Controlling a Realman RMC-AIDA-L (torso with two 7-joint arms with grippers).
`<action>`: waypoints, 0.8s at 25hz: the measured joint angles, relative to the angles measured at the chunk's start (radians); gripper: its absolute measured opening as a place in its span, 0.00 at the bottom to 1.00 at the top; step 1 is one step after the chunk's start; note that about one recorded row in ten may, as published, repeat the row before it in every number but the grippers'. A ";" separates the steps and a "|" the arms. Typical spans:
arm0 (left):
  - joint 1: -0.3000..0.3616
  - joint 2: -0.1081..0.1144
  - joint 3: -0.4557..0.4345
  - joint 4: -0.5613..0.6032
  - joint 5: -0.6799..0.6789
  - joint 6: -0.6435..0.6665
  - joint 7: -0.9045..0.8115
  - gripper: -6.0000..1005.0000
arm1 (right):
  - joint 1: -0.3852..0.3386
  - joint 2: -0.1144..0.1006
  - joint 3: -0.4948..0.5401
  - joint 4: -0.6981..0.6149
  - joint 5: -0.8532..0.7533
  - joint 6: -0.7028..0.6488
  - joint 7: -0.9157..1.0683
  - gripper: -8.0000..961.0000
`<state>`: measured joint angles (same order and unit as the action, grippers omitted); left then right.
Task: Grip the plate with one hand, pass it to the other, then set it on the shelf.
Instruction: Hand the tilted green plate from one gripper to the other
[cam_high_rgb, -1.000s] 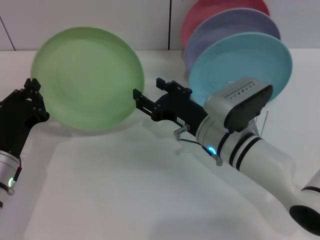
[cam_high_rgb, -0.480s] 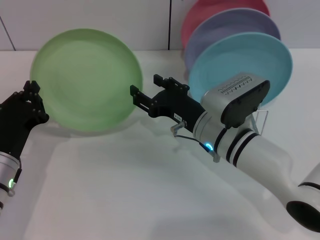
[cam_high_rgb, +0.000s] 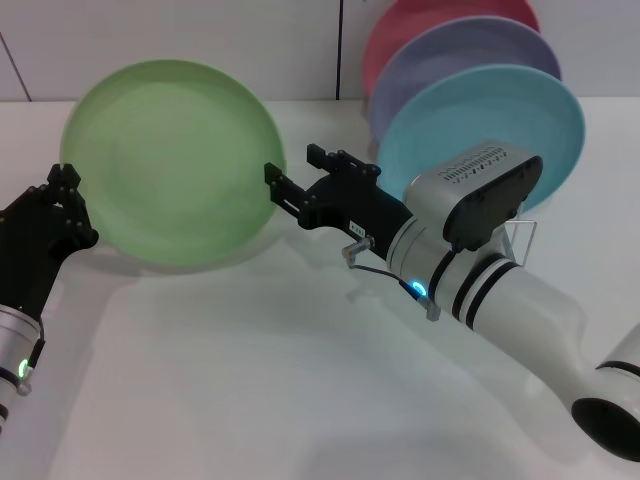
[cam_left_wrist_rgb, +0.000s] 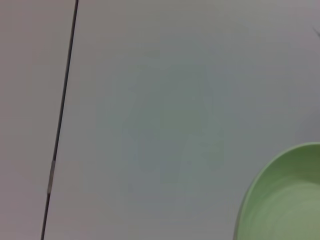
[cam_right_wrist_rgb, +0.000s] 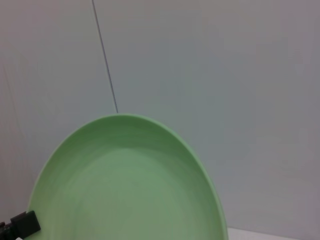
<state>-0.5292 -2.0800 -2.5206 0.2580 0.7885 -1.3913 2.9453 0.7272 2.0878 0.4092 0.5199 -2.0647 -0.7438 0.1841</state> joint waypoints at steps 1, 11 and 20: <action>0.000 0.000 0.000 0.000 0.000 0.000 0.000 0.04 | 0.000 0.000 0.000 0.000 0.000 0.000 0.000 0.62; 0.000 0.000 0.000 0.011 0.006 -0.003 0.000 0.04 | -0.001 0.000 0.000 0.000 0.000 0.000 0.000 0.50; 0.000 0.000 0.000 0.013 0.006 0.000 0.000 0.04 | 0.000 0.001 0.010 0.002 0.000 -0.001 0.000 0.44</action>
<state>-0.5292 -2.0800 -2.5203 0.2708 0.7948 -1.3915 2.9453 0.7271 2.0883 0.4188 0.5217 -2.0647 -0.7446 0.1841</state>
